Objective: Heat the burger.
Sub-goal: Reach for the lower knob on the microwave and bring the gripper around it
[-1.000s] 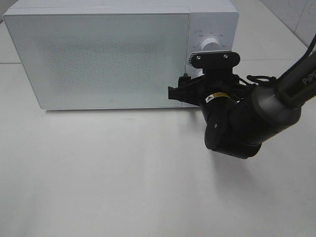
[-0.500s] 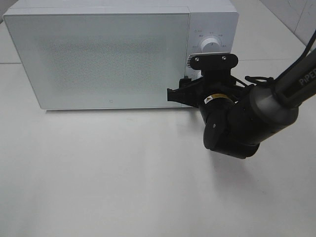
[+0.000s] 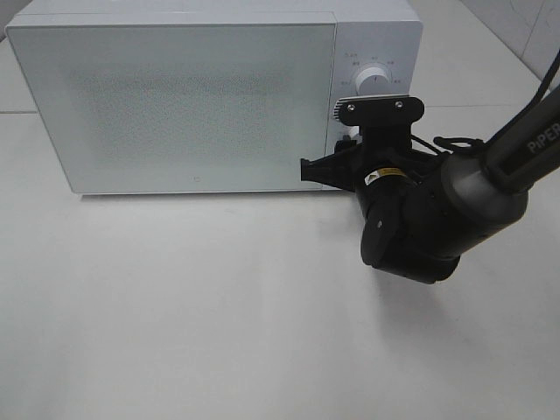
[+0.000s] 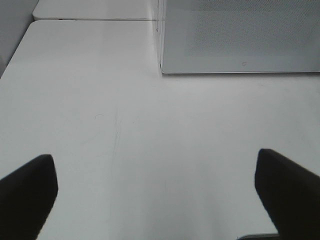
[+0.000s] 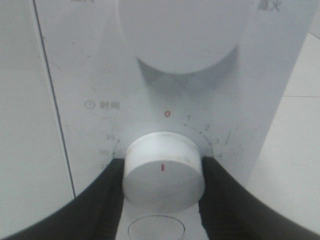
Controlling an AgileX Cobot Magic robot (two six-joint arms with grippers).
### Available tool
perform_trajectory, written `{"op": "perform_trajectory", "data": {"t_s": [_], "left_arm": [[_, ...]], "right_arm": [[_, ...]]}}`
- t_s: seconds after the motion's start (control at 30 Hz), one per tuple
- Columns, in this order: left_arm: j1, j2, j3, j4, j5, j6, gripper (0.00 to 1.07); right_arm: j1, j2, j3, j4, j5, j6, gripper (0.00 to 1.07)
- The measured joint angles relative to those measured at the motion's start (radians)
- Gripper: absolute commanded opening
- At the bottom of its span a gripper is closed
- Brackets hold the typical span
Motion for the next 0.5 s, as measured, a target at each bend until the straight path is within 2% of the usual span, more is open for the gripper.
{"op": "perform_trajectory", "data": {"t_s": [0.33, 0.5], "left_arm": [[0.0, 0.0, 0.0, 0.0, 0.0, 0.0, 1.0], [0.0, 0.0, 0.0, 0.0, 0.0, 0.0, 1.0]], "right_arm": [[-0.001, 0.0, 0.002, -0.013, -0.002, -0.004, 0.01], [-0.009, 0.0, 0.009, -0.051, -0.004, 0.13, 0.0]]}}
